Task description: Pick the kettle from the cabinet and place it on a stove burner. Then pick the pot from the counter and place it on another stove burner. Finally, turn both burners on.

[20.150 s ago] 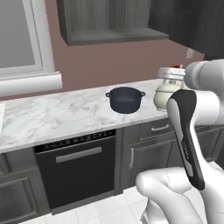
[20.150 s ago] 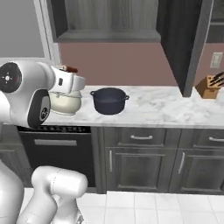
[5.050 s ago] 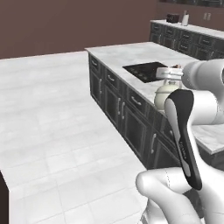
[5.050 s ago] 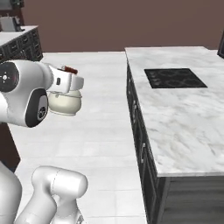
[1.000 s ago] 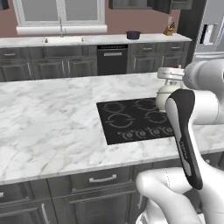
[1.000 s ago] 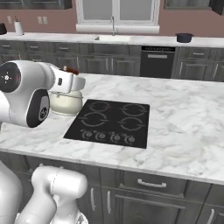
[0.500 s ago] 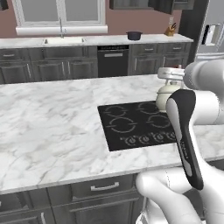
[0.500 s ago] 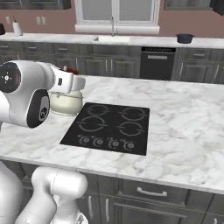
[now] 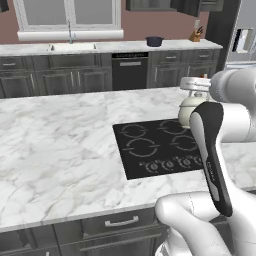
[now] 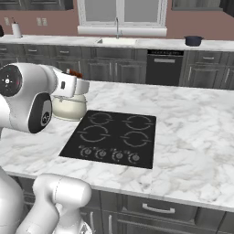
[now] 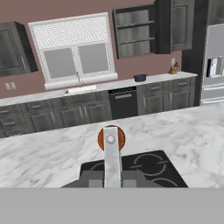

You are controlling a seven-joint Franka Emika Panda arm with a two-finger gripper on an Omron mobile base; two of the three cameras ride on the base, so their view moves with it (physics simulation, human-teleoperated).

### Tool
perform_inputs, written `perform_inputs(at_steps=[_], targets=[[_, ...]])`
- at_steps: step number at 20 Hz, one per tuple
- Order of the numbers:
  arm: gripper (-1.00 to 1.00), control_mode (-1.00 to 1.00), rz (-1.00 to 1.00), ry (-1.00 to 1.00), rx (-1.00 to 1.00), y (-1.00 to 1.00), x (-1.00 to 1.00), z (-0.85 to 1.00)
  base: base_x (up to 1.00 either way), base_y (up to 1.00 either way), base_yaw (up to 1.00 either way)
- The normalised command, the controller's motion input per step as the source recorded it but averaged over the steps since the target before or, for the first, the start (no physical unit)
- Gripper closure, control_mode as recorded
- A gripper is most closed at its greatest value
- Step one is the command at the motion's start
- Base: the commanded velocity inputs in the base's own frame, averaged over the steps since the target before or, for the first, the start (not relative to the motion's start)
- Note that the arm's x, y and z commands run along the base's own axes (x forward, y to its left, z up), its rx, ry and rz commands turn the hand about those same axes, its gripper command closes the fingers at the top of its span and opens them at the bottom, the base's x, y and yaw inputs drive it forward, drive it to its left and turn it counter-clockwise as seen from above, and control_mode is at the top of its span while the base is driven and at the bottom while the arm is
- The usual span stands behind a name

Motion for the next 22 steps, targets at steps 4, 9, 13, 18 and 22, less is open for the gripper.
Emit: perform_inputs(at_steps=[4,9,13,18,22], targets=[[1.0,-1.0,0.0,0.0,0.0,0.01,0.13,0.0,0.13,0.02,0.0],[1.0,-1.0,0.0,0.0,0.0,0.01,0.26,0.0,0.0,0.0,0.0],[1.0,-1.0,0.03,-0.03,0.0,0.0,0.04,-0.01,0.0,0.0,0.0],[1.0,-1.0,0.06,-0.03,0.0,0.0,0.0,-0.06,0.0,0.0,0.0],[1.0,-1.0,0.08,0.0,0.0,0.0,0.0,-0.09,0.0,0.0,0.0]])
